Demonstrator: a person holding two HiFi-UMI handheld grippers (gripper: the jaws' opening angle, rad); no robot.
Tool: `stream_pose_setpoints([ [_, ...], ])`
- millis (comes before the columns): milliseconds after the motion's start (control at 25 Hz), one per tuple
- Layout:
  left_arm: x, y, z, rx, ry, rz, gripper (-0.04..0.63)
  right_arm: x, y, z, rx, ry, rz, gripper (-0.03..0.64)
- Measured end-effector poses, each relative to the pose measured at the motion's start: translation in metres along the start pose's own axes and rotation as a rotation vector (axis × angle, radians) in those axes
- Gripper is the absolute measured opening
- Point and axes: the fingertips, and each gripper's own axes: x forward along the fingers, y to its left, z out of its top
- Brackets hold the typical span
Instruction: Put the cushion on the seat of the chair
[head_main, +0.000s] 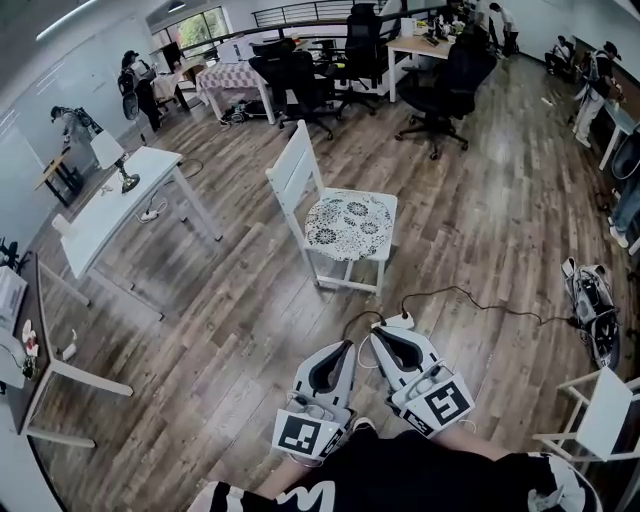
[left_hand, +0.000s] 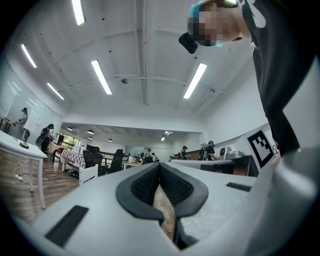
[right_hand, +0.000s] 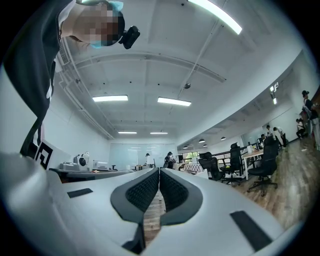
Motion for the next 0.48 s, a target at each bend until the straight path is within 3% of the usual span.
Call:
stream_pose_setpoints([
  [480,-0.011,-0.082,-0.005,-0.034,0.026,0.012,0.005,-0.081,-0.003,0.011,0.017,0.032,0.005,0.021],
])
